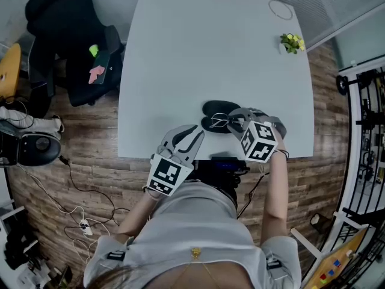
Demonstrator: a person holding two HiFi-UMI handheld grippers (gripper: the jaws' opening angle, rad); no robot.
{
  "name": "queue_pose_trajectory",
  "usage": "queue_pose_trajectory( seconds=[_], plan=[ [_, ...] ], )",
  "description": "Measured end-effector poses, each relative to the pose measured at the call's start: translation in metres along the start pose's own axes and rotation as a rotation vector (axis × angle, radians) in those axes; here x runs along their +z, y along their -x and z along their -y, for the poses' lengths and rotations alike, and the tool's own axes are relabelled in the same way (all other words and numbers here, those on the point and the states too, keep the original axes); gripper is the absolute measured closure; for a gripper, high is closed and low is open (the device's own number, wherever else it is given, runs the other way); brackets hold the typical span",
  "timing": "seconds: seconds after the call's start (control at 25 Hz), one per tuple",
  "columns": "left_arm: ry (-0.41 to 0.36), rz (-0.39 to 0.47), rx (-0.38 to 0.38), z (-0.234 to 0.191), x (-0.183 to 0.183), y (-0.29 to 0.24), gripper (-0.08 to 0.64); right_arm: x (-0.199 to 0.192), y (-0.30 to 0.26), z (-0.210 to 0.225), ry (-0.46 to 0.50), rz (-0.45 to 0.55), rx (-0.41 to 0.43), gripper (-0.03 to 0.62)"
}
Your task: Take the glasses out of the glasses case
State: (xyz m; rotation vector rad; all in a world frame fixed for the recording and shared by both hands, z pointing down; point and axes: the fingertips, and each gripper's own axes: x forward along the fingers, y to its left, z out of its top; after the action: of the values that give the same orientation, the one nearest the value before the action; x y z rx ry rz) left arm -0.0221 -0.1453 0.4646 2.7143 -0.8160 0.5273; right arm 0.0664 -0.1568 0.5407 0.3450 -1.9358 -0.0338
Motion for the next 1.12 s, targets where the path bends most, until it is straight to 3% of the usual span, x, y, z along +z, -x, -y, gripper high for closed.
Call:
queue_pose_trajectory(
  seconds=[1.12],
  plan=[
    [-0.009,-0.007,-0.007,-0.006,-0.002,0.002,0.471,0.016,0.027,0.0,0.039,-0.026,-0.047,0.499]
  ],
)
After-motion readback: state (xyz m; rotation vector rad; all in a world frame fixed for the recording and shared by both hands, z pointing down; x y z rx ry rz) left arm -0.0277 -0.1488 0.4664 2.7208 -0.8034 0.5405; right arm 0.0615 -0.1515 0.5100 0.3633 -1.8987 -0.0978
